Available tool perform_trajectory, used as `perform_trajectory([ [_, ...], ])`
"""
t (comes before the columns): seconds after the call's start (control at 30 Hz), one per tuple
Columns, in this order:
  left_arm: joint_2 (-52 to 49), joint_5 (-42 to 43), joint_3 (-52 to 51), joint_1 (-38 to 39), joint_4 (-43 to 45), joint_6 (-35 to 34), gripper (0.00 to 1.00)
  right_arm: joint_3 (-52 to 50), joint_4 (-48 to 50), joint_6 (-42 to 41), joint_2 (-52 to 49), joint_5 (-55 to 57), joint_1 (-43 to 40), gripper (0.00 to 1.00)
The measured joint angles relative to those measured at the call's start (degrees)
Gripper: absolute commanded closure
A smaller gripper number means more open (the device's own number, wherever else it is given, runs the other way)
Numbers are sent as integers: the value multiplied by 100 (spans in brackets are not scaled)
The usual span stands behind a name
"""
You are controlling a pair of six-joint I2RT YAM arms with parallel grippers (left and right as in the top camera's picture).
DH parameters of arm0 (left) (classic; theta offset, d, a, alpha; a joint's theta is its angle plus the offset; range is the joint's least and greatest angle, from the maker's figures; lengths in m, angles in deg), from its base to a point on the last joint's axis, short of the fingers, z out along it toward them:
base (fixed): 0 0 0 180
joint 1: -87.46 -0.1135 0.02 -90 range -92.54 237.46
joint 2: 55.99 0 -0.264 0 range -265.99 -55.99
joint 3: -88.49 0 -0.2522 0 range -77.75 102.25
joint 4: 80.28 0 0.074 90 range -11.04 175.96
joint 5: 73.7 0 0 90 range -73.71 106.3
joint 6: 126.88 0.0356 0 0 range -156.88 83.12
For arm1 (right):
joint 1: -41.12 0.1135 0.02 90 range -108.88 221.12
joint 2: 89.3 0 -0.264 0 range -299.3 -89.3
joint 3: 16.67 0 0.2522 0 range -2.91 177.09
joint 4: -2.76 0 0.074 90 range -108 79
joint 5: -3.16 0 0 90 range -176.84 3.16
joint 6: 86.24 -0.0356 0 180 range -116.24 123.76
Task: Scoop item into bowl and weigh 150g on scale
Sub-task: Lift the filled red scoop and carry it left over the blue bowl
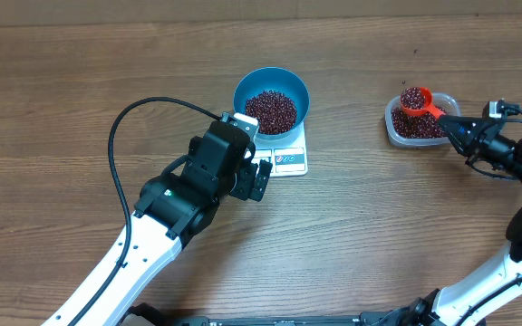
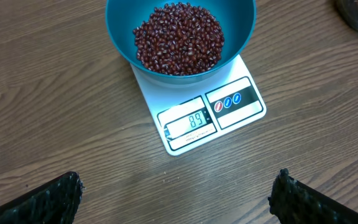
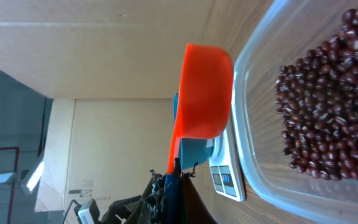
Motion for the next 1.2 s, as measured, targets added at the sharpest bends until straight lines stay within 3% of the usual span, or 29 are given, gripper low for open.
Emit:
perform_trajectory([
  [0.4, 0, 0, 0, 0, 0, 0, 0, 17, 15, -20, 378, -87, 245, 96],
  [0.83, 0, 0, 0, 0, 0, 0, 0, 575, 105, -286, 538, -85, 1593, 96],
  [1.2, 0, 0, 0, 0, -2, 0, 1, 597, 1641, -1198, 538, 358, 2798, 96],
])
